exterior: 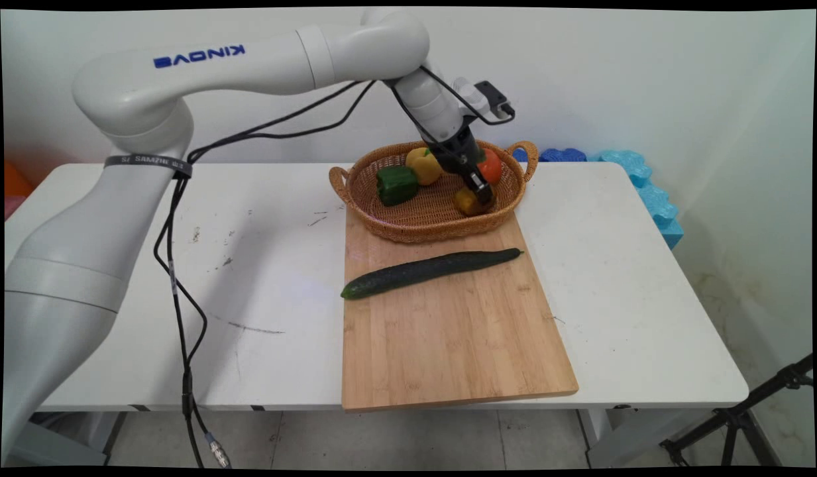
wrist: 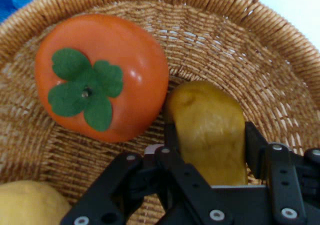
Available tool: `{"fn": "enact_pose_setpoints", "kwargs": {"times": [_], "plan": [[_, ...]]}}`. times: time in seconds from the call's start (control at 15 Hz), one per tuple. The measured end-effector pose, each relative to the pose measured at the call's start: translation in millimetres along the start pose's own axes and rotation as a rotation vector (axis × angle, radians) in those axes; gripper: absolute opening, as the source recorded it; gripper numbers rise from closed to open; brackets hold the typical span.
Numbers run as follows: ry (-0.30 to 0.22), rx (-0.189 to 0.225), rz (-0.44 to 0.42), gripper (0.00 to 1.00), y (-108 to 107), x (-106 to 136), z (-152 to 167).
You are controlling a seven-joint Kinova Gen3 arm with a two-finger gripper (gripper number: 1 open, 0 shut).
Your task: Place the picked object on the cutting board
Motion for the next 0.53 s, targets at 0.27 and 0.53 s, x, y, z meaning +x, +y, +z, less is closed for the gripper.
{"fn": "enact_pose_setpoints", "kwargs": {"times": [0.27,0.53], "plan": [[0.033,0.015,0.009,0.0,12,5,-43],[0.093,0.024,0.016,0.0,33,12,-116]]}}
